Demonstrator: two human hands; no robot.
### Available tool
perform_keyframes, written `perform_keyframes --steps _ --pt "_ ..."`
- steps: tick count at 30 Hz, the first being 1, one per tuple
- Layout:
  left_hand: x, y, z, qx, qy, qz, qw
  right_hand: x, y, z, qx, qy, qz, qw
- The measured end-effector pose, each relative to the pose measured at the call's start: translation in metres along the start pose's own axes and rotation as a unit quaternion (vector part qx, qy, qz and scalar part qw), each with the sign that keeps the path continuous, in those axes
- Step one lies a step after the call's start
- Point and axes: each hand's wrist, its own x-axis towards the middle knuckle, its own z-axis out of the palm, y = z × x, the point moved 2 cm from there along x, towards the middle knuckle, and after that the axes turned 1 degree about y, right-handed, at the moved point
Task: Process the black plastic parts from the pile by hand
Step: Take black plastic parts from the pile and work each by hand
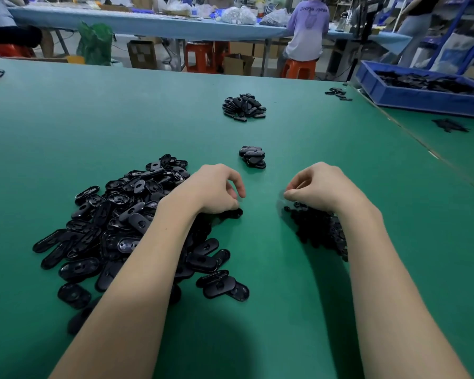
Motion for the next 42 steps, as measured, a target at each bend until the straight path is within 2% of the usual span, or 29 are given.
perform_keyframes --steps 6,11,18,21,25,31,33,35,38,42 --pt "0.001 0.001 -0.001 -0.028 0.008 0.006 1.000 -0.007 0.004 0.001 -0.029 -0.032 0.013 0.999" --pt "-0.001 0.002 -0.002 -0.037 0.016 0.005 0.999 -0.007 0.003 0.003 -0.022 -0.026 0.014 0.999" --pt "0.000 0.005 -0.014 -0.077 0.089 -0.001 0.993 -0.008 0.002 0.002 -0.028 -0.026 0.013 0.999" --pt "0.002 0.006 -0.011 -0.210 0.123 -0.018 0.970 -0.009 0.000 0.002 -0.037 -0.030 0.014 0.999" --pt "0.004 0.013 0.002 -0.402 0.111 -0.031 0.909 -0.013 -0.003 0.003 -0.063 -0.026 0.021 0.997" --pt "0.002 0.017 0.009 -0.476 0.097 -0.053 0.872 -0.013 -0.008 0.006 -0.110 -0.002 -0.001 0.994" --pt "0.002 0.018 0.009 -0.487 0.094 -0.057 0.867 -0.012 -0.009 0.005 -0.078 0.010 -0.021 0.997" --pt "0.001 0.018 0.009 -0.491 0.094 -0.056 0.864 -0.010 -0.012 0.001 0.040 0.024 -0.045 0.998" --pt "0.000 0.019 0.009 -0.499 0.092 -0.054 0.860 -0.012 -0.017 -0.004 0.218 0.043 -0.062 0.973" --pt "0.000 0.021 0.010 -0.514 0.078 -0.045 0.853 -0.014 -0.025 -0.001 0.270 0.037 -0.055 0.961"
